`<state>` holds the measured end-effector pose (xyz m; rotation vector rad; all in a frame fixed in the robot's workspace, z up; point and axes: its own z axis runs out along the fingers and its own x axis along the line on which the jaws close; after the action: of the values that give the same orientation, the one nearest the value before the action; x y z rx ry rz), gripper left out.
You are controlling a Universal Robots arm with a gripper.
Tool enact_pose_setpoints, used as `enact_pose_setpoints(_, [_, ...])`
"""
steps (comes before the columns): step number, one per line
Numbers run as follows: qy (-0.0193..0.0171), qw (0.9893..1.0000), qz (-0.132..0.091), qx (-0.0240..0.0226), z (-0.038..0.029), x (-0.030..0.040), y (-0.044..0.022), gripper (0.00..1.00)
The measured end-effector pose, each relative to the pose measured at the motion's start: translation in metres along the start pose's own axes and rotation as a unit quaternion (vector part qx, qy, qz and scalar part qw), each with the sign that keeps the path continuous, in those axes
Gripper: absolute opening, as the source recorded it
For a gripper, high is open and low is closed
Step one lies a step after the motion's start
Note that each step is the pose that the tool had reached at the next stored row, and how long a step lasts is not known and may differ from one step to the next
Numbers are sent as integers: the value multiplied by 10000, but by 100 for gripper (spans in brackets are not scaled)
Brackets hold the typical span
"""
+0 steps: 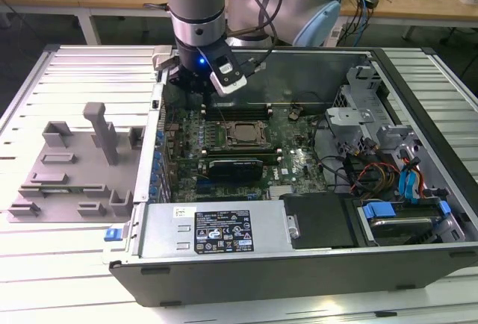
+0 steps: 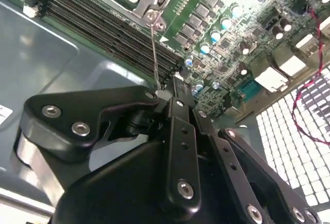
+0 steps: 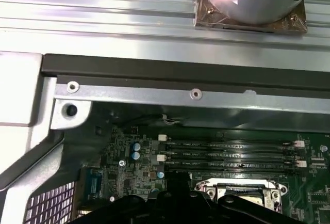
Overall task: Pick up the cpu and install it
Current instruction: 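Install the first cpu locking lever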
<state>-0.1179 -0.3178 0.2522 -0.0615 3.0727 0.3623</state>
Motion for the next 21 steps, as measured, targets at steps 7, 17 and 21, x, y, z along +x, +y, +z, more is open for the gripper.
enact_pose_setpoints(7, [9,10000,3,-2,22,-402,-52,11])
enact_pose_setpoints(17, [-122,9983,576,29,197,-480,-108,11])
enact_pose_setpoints(21, [-188,9962,852,43,285,-496,-130,11])
